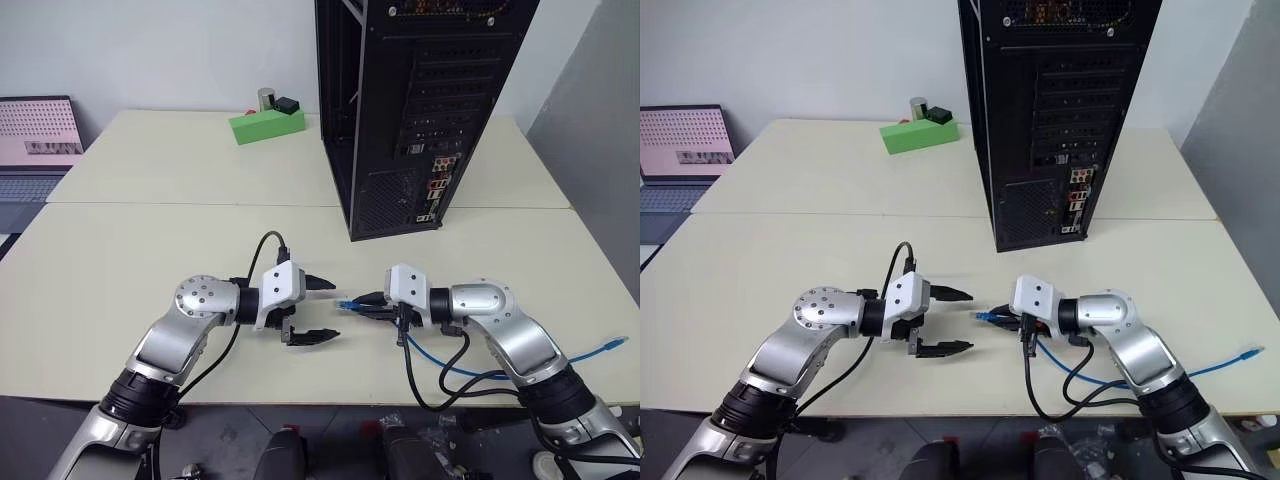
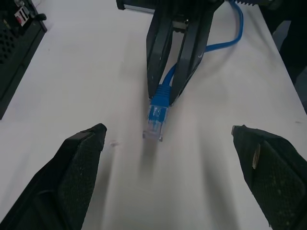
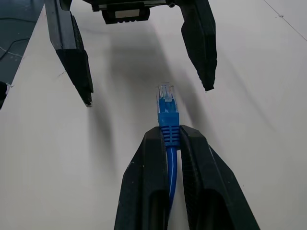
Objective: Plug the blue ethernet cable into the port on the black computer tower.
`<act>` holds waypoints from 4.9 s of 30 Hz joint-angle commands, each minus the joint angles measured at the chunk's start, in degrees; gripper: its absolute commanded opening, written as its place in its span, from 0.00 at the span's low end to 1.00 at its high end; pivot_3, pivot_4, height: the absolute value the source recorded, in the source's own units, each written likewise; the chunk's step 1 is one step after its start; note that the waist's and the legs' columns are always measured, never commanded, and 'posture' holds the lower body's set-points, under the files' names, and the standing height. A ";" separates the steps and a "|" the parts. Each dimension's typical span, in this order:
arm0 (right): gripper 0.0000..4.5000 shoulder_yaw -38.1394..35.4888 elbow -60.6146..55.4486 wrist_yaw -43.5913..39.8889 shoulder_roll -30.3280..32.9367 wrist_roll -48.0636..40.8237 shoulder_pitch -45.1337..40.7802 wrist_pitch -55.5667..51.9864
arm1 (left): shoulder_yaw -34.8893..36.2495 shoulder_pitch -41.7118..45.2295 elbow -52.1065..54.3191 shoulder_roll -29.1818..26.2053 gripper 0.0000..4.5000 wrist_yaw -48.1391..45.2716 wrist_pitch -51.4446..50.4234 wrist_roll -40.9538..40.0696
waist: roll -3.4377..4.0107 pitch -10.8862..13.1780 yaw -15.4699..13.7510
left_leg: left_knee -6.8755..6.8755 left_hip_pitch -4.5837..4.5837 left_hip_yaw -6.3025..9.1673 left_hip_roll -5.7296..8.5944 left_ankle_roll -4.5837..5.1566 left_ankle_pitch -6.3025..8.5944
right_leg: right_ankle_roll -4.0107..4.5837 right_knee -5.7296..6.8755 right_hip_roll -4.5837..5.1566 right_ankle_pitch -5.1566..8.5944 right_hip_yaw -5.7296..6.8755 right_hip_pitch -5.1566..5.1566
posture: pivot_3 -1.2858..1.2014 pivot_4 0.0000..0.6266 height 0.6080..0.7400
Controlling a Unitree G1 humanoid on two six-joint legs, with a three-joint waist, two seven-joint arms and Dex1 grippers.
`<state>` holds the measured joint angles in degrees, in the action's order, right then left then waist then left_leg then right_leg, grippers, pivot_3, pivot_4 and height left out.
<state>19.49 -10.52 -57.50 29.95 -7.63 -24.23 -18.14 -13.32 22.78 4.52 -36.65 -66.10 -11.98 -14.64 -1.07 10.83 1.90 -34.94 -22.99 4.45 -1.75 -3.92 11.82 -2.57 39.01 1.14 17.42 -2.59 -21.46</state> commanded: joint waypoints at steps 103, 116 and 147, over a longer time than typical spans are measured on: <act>0.00 -24.59 -12.97 17.57 0.18 -27.35 6.76 -25.53 | 0.52 -11.86 5.31 7.69 0.88 28.85 13.97 -3.03 | 0.01 -0.01 -0.04 | 0.00 0.00 0.07 0.01 0.00 0.00 | -0.02 0.05 0.02 -0.01 0.06 0.03 | 0.52 0.24 1.00; 0.00 -24.61 -13.13 48.65 -15.64 -10.76 3.24 -19.16 | -0.72 1.35 4.20 24.99 0.88 44.78 -2.81 5.03 | 0.00 -0.01 -0.10 | 0.00 -0.02 0.07 0.04 -0.01 -0.01 | -0.02 0.02 0.00 -0.01 0.02 0.02 | 0.52 0.24 1.00; 0.00 -27.03 -1.48 55.78 -17.80 -5.77 -8.31 -20.85 | -2.12 8.74 0.05 32.34 0.88 42.80 -4.91 7.66 | 0.01 -0.01 -0.04 | 0.01 -0.05 0.03 0.07 -0.01 -0.01 | -0.01 0.00 0.02 -0.01 -0.01 -0.01 | 0.52 0.24 1.00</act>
<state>-7.61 -11.59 -1.24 11.51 -14.35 -30.83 -40.98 -15.43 31.39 2.22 -4.83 -23.20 -17.51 -7.44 -1.06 10.82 1.86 -34.93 -23.04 4.48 -1.68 -3.93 11.81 -2.58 39.01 1.16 17.41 -2.60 -21.48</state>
